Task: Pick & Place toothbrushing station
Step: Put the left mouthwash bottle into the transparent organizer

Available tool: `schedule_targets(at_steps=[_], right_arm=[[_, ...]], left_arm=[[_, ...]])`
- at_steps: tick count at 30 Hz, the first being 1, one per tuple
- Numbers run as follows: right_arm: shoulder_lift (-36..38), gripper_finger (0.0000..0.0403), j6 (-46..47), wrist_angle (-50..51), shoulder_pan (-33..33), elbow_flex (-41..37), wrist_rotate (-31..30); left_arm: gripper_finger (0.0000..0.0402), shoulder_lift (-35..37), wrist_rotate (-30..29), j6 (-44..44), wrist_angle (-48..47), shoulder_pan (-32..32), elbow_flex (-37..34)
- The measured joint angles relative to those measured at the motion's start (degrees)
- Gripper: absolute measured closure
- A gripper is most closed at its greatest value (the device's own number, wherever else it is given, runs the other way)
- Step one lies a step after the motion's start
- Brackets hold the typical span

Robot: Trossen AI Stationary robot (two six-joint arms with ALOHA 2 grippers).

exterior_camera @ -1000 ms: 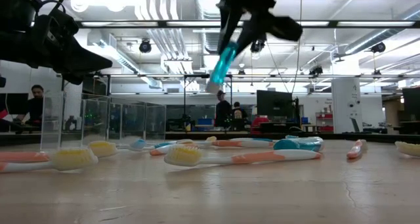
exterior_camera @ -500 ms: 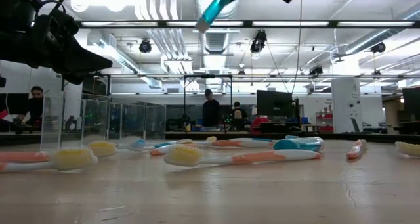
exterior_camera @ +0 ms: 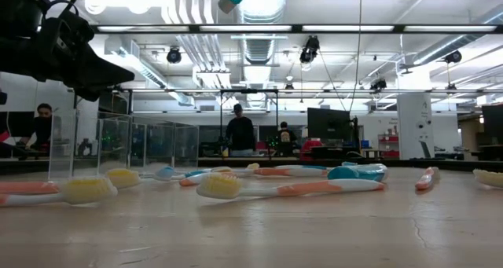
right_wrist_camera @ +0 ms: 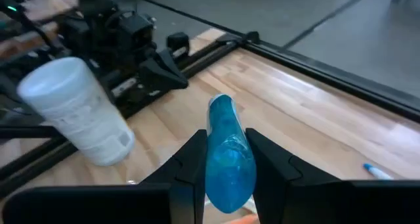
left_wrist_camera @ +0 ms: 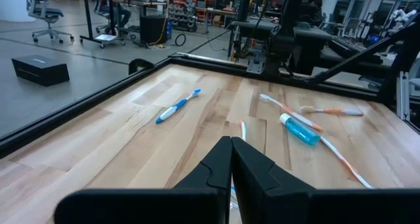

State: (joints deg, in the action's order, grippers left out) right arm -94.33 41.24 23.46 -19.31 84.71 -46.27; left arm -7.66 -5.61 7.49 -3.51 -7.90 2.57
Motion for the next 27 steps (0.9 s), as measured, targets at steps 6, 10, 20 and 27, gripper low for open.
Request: schedule_targets(at_steps=[6, 10, 20, 27], right_arm=[[5.31, 0.0323, -8.22, -18.96, 0.23, -11.81, 4.7], [9.67, 0.0318, -15.36, -32.48, 0.44, -20.94, 7.99], [16.73, 0.0316, -33.86, -63.39, 1.66, -42.12, 17.76], [17.1, 0.0315, -37.62, -79.86, 1.86, -52.19, 19.33]], left_arm=[[0.0388, 0.0, -0.01, 0.0, 0.0, 0.0, 0.0], [0.0388, 0.0, -0.01, 0.0, 0.0, 0.0, 0.0], [0.0388, 0.0, 0.0, 0.0, 0.0, 0.02, 0.0], [0.0388, 0.0, -0.02, 0.0, 0.0, 0.0, 0.0]])
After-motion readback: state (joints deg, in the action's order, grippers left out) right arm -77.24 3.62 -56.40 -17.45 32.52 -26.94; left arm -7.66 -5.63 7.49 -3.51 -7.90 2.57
